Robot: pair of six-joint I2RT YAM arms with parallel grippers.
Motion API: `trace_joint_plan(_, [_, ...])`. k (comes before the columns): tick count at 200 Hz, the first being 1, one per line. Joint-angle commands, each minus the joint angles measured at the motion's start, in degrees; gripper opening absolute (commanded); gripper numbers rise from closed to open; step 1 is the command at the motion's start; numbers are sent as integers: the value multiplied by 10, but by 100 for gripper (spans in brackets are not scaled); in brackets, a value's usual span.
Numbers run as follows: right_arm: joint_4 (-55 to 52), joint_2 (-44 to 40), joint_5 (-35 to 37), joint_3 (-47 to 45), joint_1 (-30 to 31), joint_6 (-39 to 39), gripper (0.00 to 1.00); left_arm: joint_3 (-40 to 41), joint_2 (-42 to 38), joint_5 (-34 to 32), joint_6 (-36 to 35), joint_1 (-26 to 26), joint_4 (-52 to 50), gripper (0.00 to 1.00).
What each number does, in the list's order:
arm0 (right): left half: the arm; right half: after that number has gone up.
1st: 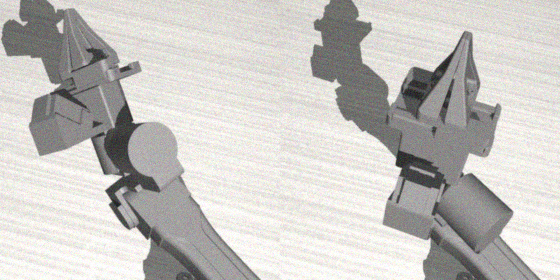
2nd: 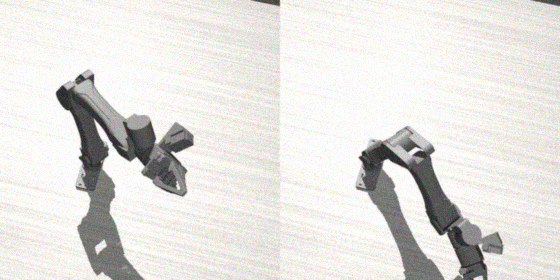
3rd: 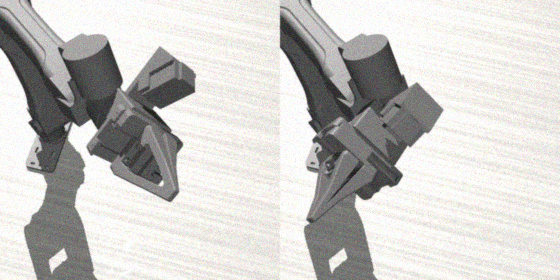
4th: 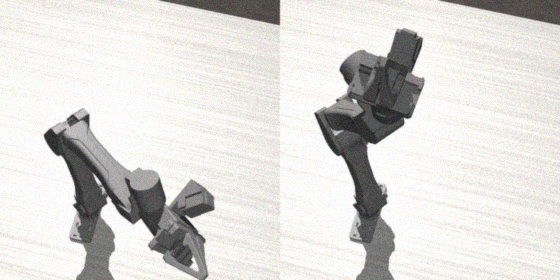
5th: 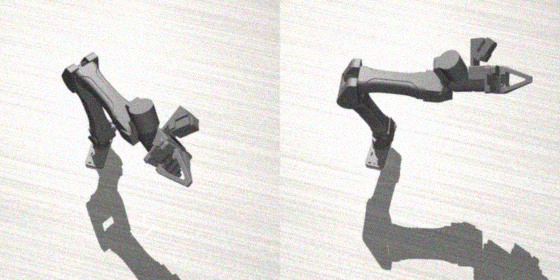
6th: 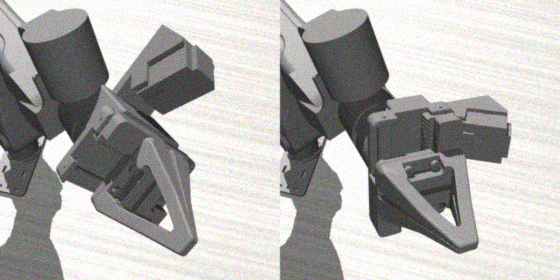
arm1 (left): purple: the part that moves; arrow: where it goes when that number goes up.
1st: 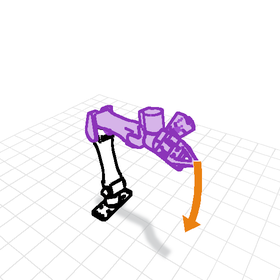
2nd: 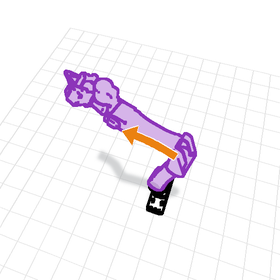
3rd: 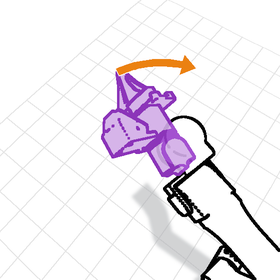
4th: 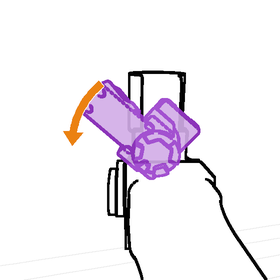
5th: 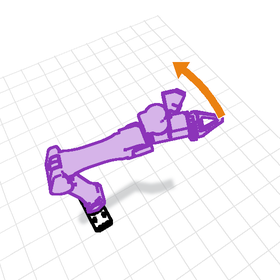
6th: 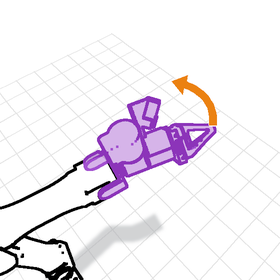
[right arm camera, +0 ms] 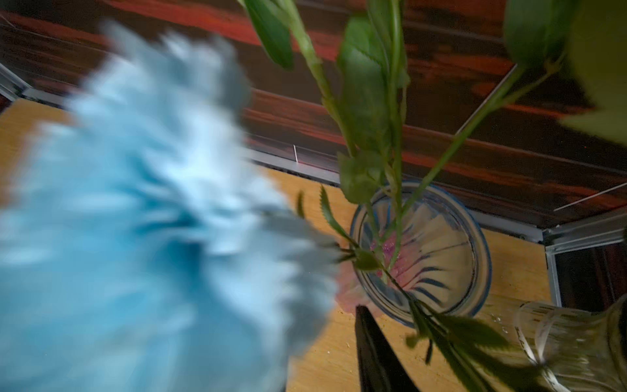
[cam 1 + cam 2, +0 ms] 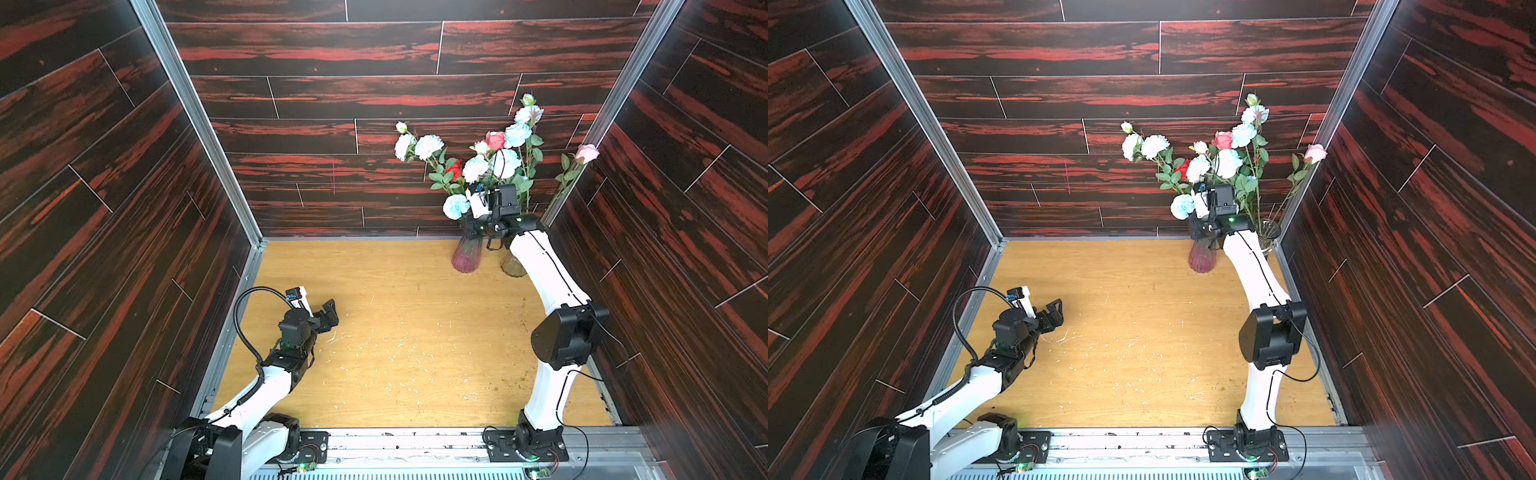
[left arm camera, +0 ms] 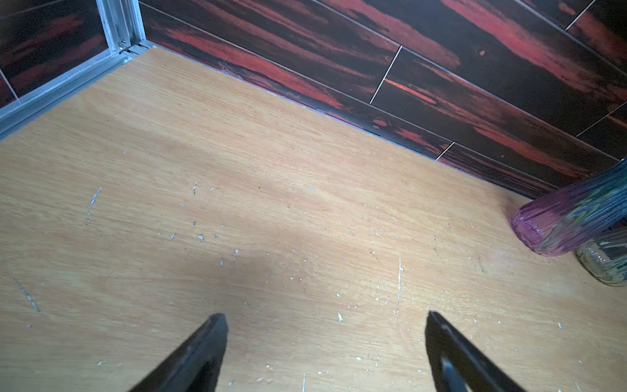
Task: Pick out blue flowers from the vase
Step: Move the vase to the center of the board.
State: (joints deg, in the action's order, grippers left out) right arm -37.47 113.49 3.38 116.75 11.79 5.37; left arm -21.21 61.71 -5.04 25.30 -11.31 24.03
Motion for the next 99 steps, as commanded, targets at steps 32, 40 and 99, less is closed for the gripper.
trace_joint_plan(32, [-35,41,-20,33,-20,5,47,-18,4,7,-11,0,4,92])
trace_joint_plan(40, [-39,47,-20,37,-20,6,48,-18,4,7,-11,0,4,92])
trace_joint_plan(99, [-61,82,-4,62,-21,18,49,-18,4,7,-11,0,4,92])
